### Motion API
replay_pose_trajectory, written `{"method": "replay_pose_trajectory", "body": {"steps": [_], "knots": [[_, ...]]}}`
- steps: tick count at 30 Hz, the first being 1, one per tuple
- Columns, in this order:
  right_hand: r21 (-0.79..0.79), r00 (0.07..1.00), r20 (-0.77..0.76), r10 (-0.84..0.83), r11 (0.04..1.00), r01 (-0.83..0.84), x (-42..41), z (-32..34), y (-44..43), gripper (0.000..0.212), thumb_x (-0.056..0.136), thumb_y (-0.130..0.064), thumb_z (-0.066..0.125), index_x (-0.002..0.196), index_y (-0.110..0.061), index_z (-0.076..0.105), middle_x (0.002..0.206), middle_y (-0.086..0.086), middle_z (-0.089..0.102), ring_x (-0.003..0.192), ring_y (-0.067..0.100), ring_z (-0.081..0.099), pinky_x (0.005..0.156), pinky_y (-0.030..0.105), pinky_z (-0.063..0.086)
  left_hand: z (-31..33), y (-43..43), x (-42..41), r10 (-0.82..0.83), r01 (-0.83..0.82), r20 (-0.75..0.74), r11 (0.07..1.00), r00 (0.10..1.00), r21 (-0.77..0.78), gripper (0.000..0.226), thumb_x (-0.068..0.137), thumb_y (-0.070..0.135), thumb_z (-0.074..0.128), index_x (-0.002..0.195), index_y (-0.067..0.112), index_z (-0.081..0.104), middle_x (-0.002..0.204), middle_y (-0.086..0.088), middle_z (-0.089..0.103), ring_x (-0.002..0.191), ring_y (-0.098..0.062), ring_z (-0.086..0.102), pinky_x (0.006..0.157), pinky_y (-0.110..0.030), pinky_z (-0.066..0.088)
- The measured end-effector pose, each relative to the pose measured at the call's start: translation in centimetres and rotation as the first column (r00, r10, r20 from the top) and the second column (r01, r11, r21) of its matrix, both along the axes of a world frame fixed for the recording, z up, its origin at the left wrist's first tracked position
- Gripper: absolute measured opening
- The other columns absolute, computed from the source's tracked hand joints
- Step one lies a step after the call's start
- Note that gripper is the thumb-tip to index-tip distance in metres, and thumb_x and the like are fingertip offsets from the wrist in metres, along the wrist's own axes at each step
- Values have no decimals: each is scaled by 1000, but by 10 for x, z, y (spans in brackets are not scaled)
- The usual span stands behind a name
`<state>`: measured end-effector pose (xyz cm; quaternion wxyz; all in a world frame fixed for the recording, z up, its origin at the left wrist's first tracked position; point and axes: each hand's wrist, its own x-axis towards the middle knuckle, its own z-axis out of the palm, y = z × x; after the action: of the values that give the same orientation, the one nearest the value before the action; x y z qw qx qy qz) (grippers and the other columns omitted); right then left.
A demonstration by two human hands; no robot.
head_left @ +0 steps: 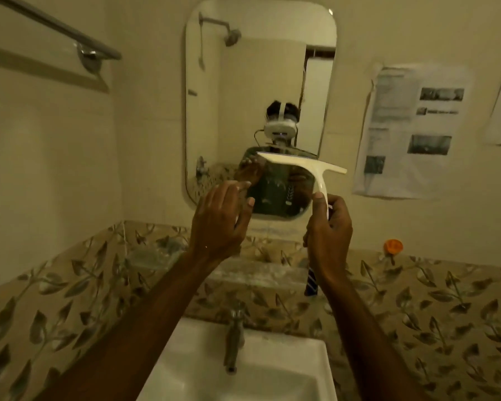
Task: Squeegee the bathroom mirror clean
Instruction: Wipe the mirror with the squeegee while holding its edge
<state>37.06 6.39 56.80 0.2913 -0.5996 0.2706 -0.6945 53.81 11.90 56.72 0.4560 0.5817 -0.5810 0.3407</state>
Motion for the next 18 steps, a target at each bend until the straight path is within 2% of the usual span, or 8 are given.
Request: {"method": "replay_pose_trajectory", "body": {"steps": [3,5,6,7,9,12,16,18], "knots": [[-67,1000,-1,-3,998,3,15,36,-23,16,99,-36,46,100,-23,55,81,7,65,62,30,61,50,44,53,46,-16,21,6,-6,-1,1000,1000,-26,34,97,32,45,120,9,55,119,-8,59,109,-23,53,96,-36,42],[-106,1000,-14,-4,994,2,23,58,-35,13,99,-34,47,105,-24,54,84,-1,65,71,27,66,55,43,58,74,-24,31,23,-22,17,998,1000,-58,35,97,33,46,121,9,54,121,-8,58,110,-22,53,98,-34,41],[-137,1000,-16,-5,991,3,28,71,-42,14,99,-31,47,107,-23,54,83,-5,64,73,20,67,56,39,59,88,-28,39,32,-29,26,996,999,-80,35,97,33,46,121,10,54,121,-7,58,110,-21,53,98,-31,39],[-177,1000,-19,-18,984,15,33,83,-49,15,99,-29,47,110,-20,54,82,-8,62,73,12,67,56,29,59,101,-32,46,40,-36,34,995,999,-98,35,97,33,47,122,10,54,122,-7,57,110,-20,52,97,-27,35],[-248,998,-20,-62,967,55,42,105,-62,16,99,-24,49,111,-14,55,77,-10,59,63,-4,61,49,11,49,128,-42,63,48,-43,40,991,998,-127,36,97,34,46,124,11,53,125,-6,56,114,-20,51,97,-24,30],[-285,996,-33,-89,956,76,55,138,-78,7,97,-23,51,102,-19,51,72,-7,57,52,-5,57,45,16,45,160,-58,90,-5,-4,-55,988,998,-152,43,97,38,45,132,14,46,137,-4,49,126,-19,44,104,-31,30],[-345,980,-31,-199,922,176,67,184,-97,9,94,-24,51,100,-17,50,71,-7,55,47,-9,53,41,7,39,187,-77,128,-45,12,-240,990,970,-138,57,96,49,40,141,15,36,149,-5,37,137,-21,34,111,-41,26],[-357,961,-26,-275,901,248,73,209,-104,9,95,-24,49,101,-17,50,70,-7,55,48,-3,54,43,15,44,195,-87,146,-9,-21,-290,994,957,-103,60,95,52,40,142,14,35,151,-6,34,137,-24,32,111,-42,26]]}}
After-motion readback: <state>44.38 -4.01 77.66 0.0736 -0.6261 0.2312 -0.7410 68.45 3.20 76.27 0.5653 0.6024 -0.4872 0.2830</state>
